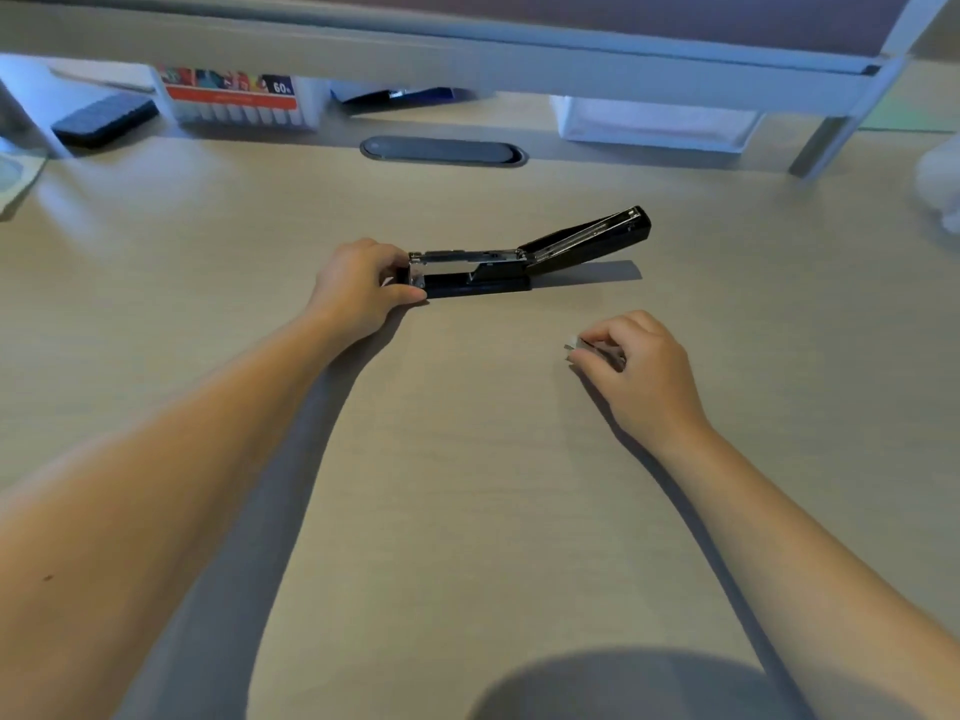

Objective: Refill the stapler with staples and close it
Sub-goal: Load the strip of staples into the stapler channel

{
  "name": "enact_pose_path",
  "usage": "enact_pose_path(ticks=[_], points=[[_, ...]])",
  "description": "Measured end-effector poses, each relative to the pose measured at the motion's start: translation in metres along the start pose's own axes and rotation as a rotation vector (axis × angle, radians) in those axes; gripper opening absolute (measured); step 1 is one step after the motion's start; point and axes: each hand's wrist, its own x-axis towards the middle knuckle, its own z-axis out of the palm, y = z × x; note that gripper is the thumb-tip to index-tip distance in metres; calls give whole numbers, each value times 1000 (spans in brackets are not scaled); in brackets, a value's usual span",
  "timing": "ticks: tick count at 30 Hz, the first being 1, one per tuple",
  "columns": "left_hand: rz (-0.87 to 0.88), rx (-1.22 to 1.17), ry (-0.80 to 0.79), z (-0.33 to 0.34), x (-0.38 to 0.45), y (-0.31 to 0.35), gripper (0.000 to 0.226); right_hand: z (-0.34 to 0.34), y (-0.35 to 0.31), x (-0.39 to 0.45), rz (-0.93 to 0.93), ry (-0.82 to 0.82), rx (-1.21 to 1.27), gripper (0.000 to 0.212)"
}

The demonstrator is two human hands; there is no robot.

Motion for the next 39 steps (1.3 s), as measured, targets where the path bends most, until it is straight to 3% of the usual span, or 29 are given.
enact_pose_path(ticks=[9,20,29,39], points=[[7,-4,40,0,-60,10,30,-2,-36,-28,-180,75,60,15],[83,23,-25,-19,-136,18,31,12,-75,-48,-308,-34,73,15],[153,25,-68,-22,-152,17,36,18,-85,-52,-414,-162,-9,20],[174,57,-101,-23,-148,13,40,16,-84,-51,-430,-192,-11,18]])
